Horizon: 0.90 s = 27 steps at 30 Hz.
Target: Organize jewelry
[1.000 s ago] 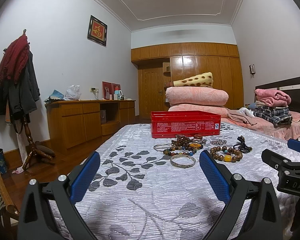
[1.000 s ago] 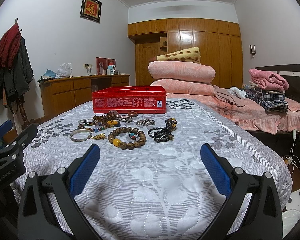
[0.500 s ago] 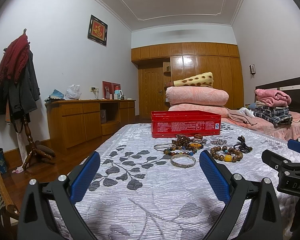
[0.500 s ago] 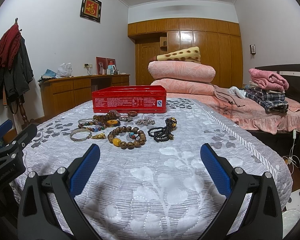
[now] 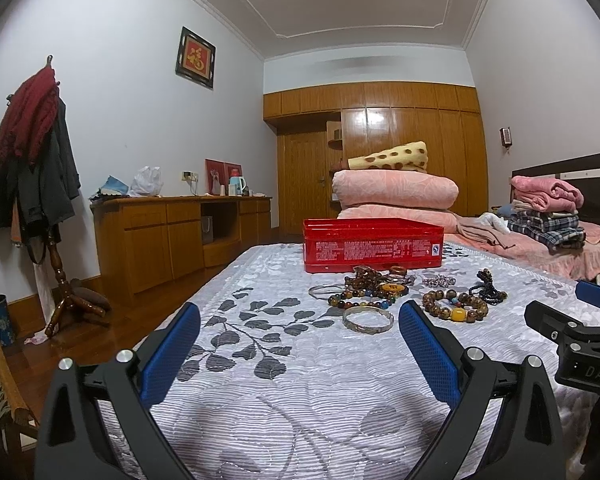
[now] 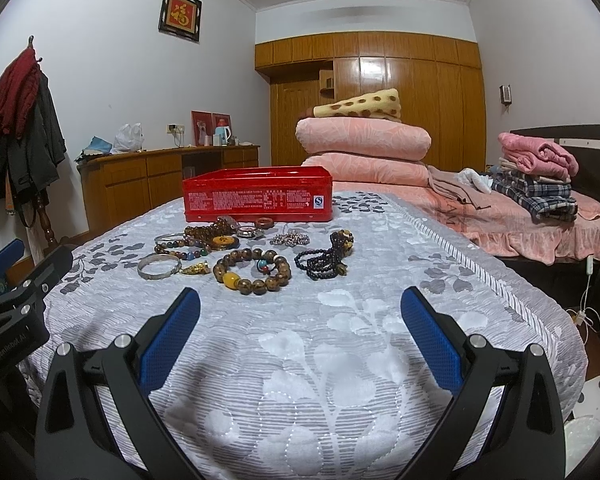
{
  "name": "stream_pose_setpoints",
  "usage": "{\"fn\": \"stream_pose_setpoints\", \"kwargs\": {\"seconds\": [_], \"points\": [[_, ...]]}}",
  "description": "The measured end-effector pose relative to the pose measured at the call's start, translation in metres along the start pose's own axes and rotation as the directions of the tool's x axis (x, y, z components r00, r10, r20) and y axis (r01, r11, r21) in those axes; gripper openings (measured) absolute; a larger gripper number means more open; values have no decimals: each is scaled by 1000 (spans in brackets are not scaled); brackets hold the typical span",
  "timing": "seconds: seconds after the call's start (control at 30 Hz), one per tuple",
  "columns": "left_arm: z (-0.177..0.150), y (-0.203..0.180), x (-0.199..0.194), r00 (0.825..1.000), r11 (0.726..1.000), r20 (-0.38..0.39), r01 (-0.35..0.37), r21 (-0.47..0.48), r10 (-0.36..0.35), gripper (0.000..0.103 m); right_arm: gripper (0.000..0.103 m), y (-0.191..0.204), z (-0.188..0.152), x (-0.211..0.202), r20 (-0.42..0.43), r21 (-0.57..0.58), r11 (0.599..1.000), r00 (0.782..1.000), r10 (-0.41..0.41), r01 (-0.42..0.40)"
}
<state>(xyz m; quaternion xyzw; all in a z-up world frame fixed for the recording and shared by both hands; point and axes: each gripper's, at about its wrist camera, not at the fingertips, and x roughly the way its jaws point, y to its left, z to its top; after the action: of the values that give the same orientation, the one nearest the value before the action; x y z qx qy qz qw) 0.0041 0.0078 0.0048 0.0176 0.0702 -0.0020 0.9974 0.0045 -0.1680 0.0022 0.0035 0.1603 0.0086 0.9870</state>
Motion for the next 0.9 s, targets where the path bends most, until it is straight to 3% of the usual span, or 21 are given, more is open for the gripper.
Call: {"fn": "stream_pose_setpoints", "kwargs": {"seconds": [0.23,0.4,0.6,0.8,0.9], "points": [[8,7,8,995,1000,-101,22,-3,-22,97,97,-6,10,4,-64,11,1000,998,2,-1],[19,-4,28,976,999,-214,49,21,-43,97,97,-13,20,17,-154,29,1000,988,10,-5],[26,-13,66,921,996,-385,82,30,-64,92,97,-29,31,41,-250,90,996,967,49,-27],[24,-24,104,843,989,-525,147,11,-120,84,97,-41,43,66,-311,114,994,950,41,-6],[24,-29,115,822,987,-557,162,24,-121,84,97,-44,47,75,-329,120,993,943,42,-2]]}}
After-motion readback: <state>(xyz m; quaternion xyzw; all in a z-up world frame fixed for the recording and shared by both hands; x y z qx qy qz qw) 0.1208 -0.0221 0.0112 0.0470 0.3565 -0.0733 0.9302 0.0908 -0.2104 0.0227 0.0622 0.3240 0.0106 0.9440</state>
